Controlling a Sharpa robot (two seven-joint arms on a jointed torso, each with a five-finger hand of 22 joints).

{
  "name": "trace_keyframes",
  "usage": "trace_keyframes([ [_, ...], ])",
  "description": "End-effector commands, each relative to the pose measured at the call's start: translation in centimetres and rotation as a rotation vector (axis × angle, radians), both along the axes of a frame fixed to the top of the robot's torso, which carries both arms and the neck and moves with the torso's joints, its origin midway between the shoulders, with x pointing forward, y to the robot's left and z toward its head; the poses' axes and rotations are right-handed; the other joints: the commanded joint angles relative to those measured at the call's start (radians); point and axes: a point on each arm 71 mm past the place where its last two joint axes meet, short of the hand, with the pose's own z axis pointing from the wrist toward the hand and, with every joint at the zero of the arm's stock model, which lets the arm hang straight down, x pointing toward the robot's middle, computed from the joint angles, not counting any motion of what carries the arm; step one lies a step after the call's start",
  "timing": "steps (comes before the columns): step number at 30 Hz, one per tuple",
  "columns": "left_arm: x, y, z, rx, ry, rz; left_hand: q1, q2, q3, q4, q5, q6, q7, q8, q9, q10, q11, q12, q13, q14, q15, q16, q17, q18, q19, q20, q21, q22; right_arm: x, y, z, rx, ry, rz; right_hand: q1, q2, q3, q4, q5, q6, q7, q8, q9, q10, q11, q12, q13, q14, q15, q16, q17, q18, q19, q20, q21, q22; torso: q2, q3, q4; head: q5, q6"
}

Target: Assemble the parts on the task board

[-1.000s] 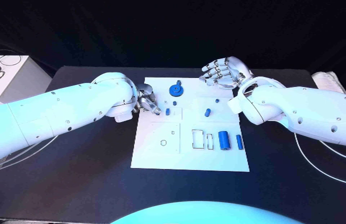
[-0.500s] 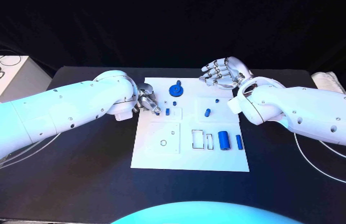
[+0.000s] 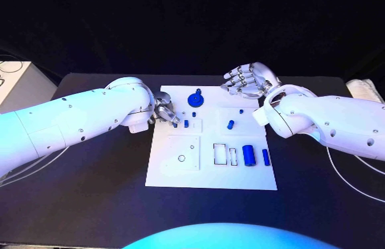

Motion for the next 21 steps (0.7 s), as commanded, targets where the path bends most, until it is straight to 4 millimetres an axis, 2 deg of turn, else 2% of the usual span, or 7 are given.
trace_keyframes([
  [1,-0.68,-0.40,-1.37,0.026,0.047,-0.024,-0.010,-0.001,0.075,-0.087,-0.004,-0.003,-0.007,-0.008,-0.003,0.004,-0.005,0.000,0.000,0.106,-0.005,0.004,0.264,-0.014,0.003,-0.002,-0.006,-0.001,-0.05,0.14,-0.02,-0.002,0.000,0.017,0.006,-0.003,0.007,0.001,0.003,-0.001,0.042,-0.005,-0.001,0.007,0.003,-0.006,-0.002,0.008,0.002,-0.005,-0.002,0.013,0.005,0.000,0.001,-0.001,0.000,0.0001,0.0000,-0.001,-0.001],
  [4,-0.66,-0.36,-1.39,0.030,0.045,-0.025,-0.024,-0.006,0.013,-0.057,-0.005,0.002,-0.012,-0.013,-0.006,0.005,-0.008,0.000,0.005,0.106,-0.007,0.004,0.264,-0.015,0.004,-0.004,-0.009,-0.003,-0.05,0.14,-0.01,-0.002,0.000,0.017,0.006,-0.003,0.007,0.001,0.003,-0.001,0.042,-0.005,-0.001,0.007,0.003,-0.006,-0.002,0.008,0.002,-0.005,-0.002,0.013,0.005,0.000,0.001,-0.001,0.000,0.0001,0.0002,-0.002,-0.001],
  [11,-0.58,-0.21,-1.42,0.038,0.040,-0.024,-0.025,-0.007,-0.035,-0.034,-0.006,0.008,-0.014,-0.018,-0.009,0.005,-0.009,0.001,0.011,0.106,-0.009,0.004,0.264,-0.015,0.005,-0.006,-0.011,-0.003,-0.05,0.13,-0.02,-0.002,0.000,0.017,0.006,-0.003,0.007,0.001,0.003,-0.001,0.042,-0.005,-0.001,0.007,0.003,-0.006,-0.002,0.008,0.002,-0.005,-0.002,0.013,0.005,0.000,0.001,-0.001,0.000,-0.0004,0.0005,-0.002,-0.001],
  [21,-0.54,0.06,-1.44,0.044,0.039,-0.023,-0.010,-0.009,-0.052,-0.034,-0.005,0.008,-0.015,-0.021,-0.010,0.003,-0.011,-0.001,0.010,0.106,-0.010,0.004,0.264,-0.014,0.005,-0.007,-0.013,-0.005,-0.05,0.09,-0.02,-0.002,0.000,0.017,0.006,-0.004,0.007,0.001,0.005,-0.001,0.042,-0.006,-0.002,0.007,0.003,-0.007,-0.002,0.008,0.002,-0.006,-0.003,0.013,0.005,0.000,0.001,-0.003,0.000,-0.0004,0.0000,-0.001,-0.002],
])
